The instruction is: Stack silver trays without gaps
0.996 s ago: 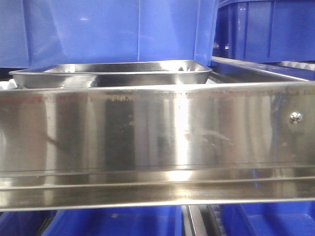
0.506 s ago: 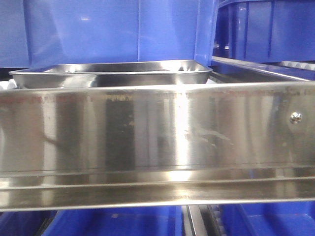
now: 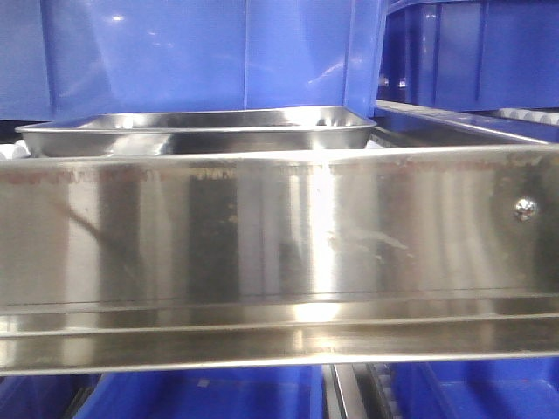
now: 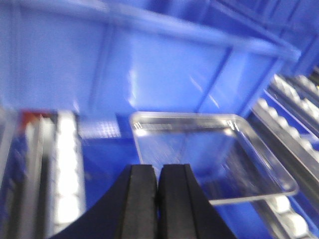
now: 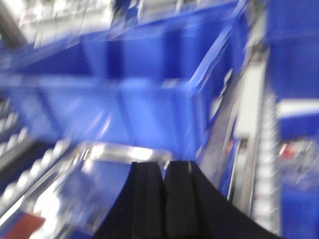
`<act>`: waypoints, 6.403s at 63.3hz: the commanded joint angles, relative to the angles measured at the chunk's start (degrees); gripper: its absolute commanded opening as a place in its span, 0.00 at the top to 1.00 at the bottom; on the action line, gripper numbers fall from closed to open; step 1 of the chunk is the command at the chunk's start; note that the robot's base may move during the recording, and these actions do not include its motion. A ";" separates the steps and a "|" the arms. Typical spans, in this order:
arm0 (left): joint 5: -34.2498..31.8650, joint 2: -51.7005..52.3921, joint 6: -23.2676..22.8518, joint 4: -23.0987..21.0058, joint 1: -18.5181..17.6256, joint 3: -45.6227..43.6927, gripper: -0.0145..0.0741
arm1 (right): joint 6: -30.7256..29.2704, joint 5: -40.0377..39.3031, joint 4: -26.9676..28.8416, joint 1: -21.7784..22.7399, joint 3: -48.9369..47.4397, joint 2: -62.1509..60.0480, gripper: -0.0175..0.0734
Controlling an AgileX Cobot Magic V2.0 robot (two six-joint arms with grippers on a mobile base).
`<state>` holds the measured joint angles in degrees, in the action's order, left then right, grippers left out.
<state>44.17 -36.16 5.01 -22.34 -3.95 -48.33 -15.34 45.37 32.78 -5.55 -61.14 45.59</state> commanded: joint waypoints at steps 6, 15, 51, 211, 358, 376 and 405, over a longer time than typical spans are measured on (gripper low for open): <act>-4.02 -4.98 0.31 -4.71 -0.38 -0.50 0.84 | -1.85 4.65 -1.05 -6.00 -4.20 9.49 0.89; -5.27 -10.42 0.31 -5.46 -0.38 -0.50 0.84 | 2.61 -2.89 -3.72 -10.45 -4.20 14.35 0.89; -14.97 -17.86 2.40 -8.93 -9.92 -0.50 0.85 | 49.55 -0.64 -51.27 -32.02 -4.34 28.15 0.86; -4.66 -48.98 0.32 4.34 -9.93 -16.98 0.46 | 55.06 7.38 -48.37 -29.98 -18.00 52.22 0.64; -1.05 -49.63 0.32 4.39 -9.93 -16.98 0.85 | 54.95 6.93 -48.50 -30.46 -18.11 48.73 0.89; -2.90 -38.66 0.32 4.39 -10.02 -16.98 0.85 | 54.95 6.93 -52.63 -33.71 -18.11 40.93 0.89; -11.32 -23.03 0.32 4.68 -10.02 -16.98 0.85 | 61.12 5.24 -67.16 -42.08 -18.11 31.13 0.89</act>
<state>36.77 -61.78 4.81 -17.11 -13.62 -65.02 44.29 51.26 -28.39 -46.32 -78.97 78.30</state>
